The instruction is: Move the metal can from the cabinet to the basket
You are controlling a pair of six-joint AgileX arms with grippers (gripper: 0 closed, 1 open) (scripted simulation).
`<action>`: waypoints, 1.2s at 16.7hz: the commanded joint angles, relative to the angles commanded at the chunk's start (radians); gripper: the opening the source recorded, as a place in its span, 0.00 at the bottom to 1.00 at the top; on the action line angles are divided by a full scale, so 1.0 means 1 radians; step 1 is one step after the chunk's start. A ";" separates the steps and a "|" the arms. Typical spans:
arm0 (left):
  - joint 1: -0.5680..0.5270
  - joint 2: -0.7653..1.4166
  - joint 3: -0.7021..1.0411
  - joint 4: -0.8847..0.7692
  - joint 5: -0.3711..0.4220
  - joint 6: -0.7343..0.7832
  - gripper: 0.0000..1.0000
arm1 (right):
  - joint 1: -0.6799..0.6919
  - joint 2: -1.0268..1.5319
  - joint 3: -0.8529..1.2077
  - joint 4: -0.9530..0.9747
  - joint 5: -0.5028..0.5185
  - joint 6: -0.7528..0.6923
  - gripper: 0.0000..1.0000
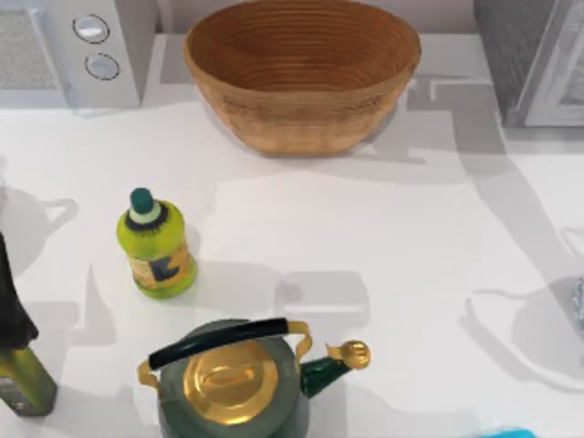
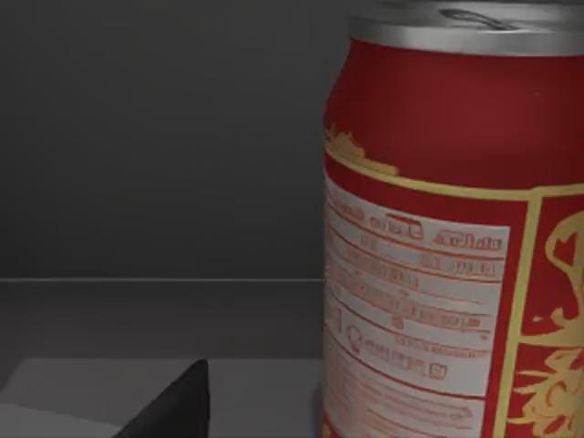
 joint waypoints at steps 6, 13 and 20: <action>0.000 0.000 0.000 0.000 0.000 0.000 1.00 | -0.056 0.166 0.151 0.014 -0.053 0.001 1.00; 0.000 0.000 0.000 0.000 0.000 0.000 1.00 | -0.056 0.167 0.152 0.014 -0.054 0.001 0.70; 0.000 0.000 0.000 0.000 0.000 0.000 1.00 | -0.056 0.167 0.152 0.014 -0.054 0.001 0.17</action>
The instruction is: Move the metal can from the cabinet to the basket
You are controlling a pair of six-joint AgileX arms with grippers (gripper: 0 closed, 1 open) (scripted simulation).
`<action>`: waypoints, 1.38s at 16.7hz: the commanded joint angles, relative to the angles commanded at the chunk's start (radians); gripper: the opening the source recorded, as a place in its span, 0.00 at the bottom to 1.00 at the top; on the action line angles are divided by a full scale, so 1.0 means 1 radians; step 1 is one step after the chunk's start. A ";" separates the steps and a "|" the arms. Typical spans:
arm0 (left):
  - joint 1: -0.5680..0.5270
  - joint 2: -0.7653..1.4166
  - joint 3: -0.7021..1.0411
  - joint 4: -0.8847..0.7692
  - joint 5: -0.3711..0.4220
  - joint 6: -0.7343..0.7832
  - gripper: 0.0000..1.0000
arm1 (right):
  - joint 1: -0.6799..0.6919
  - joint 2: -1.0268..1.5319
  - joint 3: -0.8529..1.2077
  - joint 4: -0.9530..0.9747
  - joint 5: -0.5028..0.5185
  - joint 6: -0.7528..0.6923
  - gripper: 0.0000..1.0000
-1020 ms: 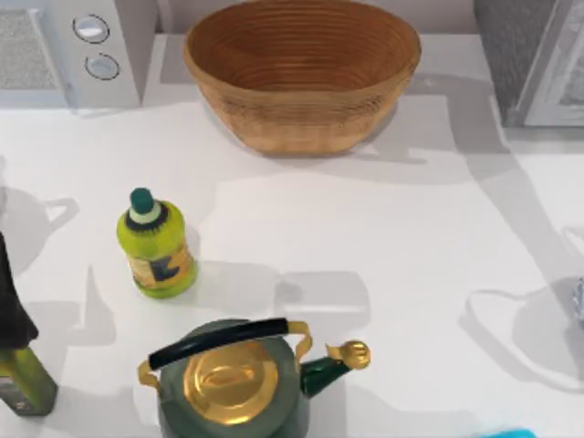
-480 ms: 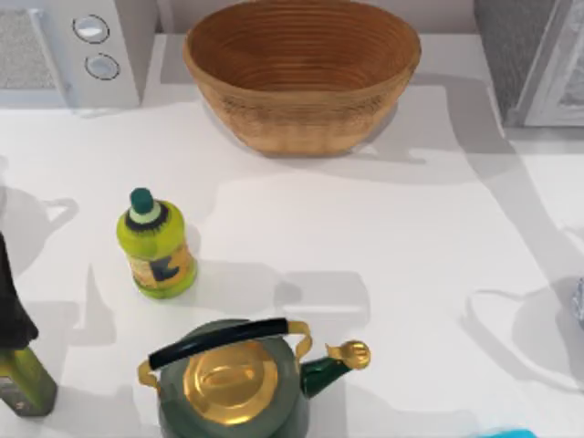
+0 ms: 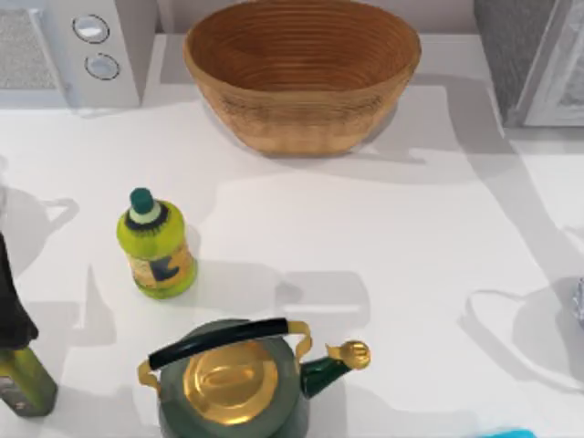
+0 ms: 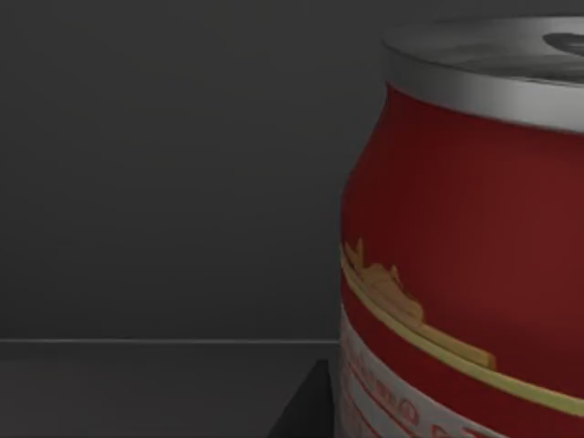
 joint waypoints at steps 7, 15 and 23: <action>0.000 0.000 0.000 0.000 0.000 0.000 1.00 | 0.000 0.000 0.000 0.000 0.000 0.000 0.00; 0.000 0.000 0.000 0.000 0.000 0.000 1.00 | 0.068 -0.066 0.031 -0.068 0.071 0.003 0.00; 0.000 0.000 0.000 0.000 0.000 0.000 1.00 | 0.365 -0.320 0.083 -0.406 0.357 -0.002 0.00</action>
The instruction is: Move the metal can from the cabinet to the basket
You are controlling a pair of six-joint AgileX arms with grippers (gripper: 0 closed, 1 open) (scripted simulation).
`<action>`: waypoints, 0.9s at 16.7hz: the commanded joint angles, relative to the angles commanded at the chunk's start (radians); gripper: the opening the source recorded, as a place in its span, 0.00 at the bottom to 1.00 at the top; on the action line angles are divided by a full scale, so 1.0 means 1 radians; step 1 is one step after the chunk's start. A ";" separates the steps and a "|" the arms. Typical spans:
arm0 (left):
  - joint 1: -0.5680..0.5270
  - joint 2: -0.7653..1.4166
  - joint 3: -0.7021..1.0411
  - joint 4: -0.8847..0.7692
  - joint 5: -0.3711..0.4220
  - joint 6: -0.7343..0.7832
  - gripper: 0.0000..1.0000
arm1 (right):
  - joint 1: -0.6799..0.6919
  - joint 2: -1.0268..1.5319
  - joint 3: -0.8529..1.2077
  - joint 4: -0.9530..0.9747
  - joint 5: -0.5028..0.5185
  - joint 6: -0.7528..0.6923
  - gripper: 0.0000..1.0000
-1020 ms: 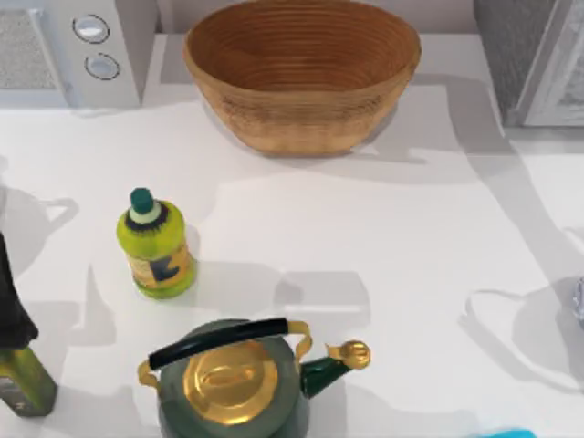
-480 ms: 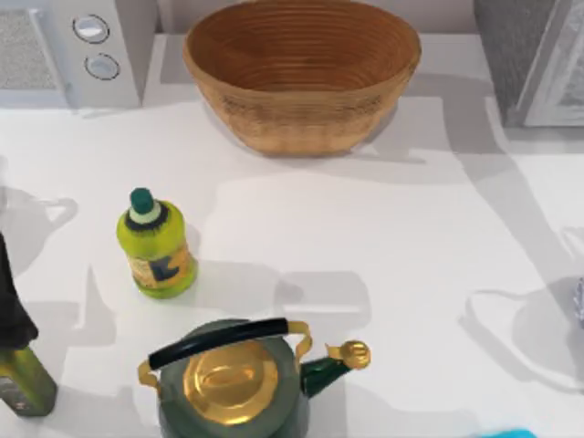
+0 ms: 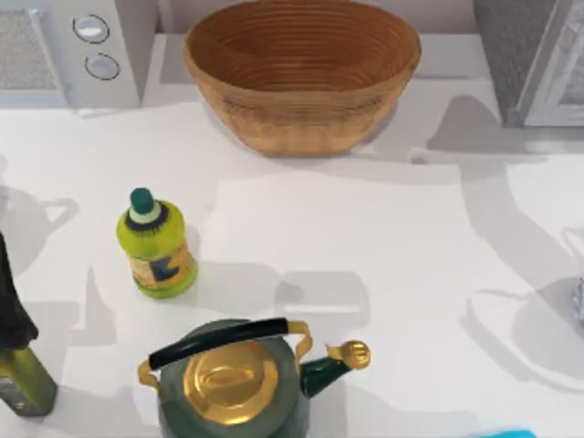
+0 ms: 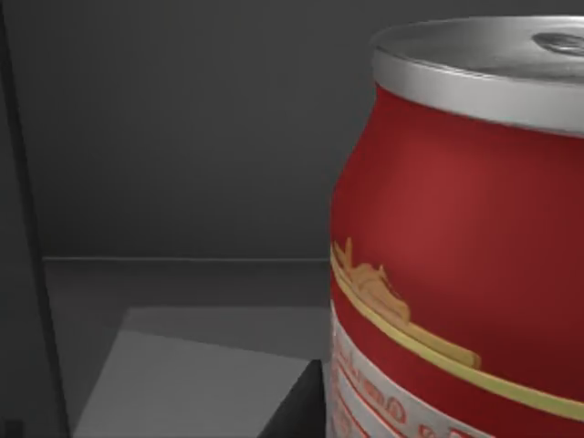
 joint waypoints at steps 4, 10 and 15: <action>0.000 0.000 0.000 0.000 0.000 0.000 1.00 | 0.003 -0.006 -0.008 -0.007 0.007 0.002 0.00; 0.000 0.000 0.000 0.000 0.000 0.000 1.00 | -0.066 -0.141 -0.119 0.099 -0.059 -0.008 0.00; 0.000 0.000 0.000 0.000 0.000 0.000 1.00 | -0.209 -0.501 -0.478 0.297 -0.202 -0.025 0.00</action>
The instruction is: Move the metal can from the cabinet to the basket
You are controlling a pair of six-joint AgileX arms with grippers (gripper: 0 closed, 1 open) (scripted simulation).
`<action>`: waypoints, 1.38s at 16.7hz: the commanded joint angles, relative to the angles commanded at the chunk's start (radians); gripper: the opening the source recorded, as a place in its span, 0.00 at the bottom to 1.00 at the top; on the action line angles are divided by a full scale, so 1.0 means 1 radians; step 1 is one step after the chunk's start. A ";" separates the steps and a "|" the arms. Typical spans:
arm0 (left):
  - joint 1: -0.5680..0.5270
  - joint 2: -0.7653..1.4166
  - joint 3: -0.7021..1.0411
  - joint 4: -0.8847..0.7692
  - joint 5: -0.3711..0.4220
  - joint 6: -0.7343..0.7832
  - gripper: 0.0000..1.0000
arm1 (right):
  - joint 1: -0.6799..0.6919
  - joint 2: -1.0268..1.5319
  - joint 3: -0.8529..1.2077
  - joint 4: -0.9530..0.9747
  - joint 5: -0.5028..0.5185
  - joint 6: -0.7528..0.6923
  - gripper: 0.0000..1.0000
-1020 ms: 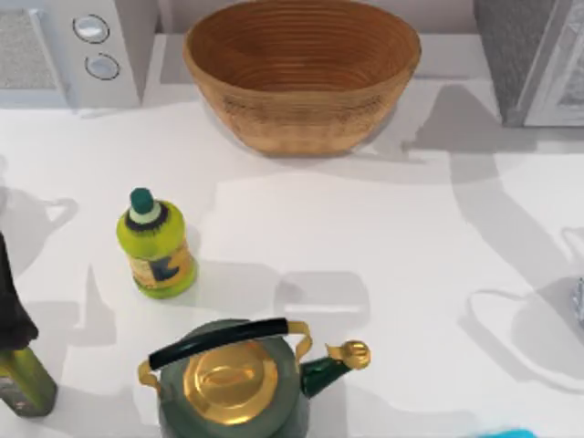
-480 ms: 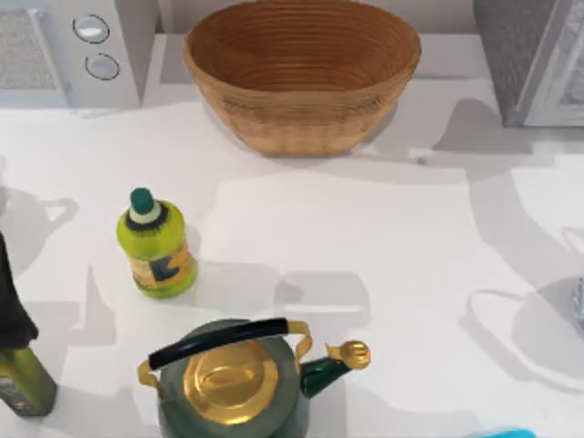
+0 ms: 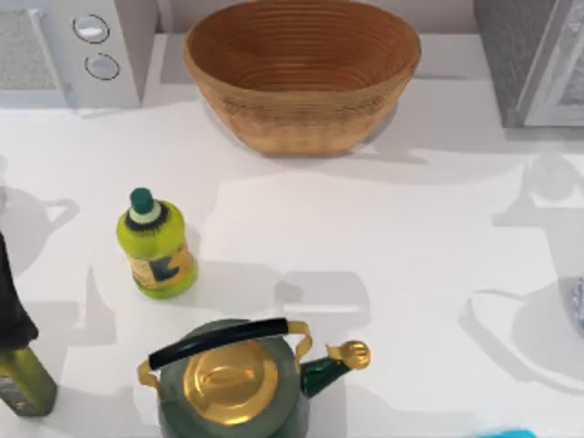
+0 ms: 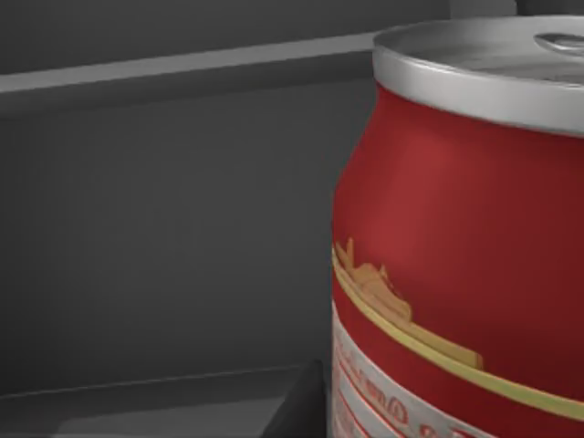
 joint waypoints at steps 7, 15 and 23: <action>0.000 0.000 0.000 0.000 0.000 0.000 1.00 | -0.225 -0.585 -0.835 0.272 -0.254 -0.009 0.00; 0.000 0.000 0.000 0.000 0.000 0.000 1.00 | -0.415 -0.785 -1.484 0.435 -0.452 0.011 0.00; 0.000 0.000 0.000 0.000 0.000 0.000 1.00 | -0.447 -0.776 -1.569 0.457 -0.474 0.017 0.00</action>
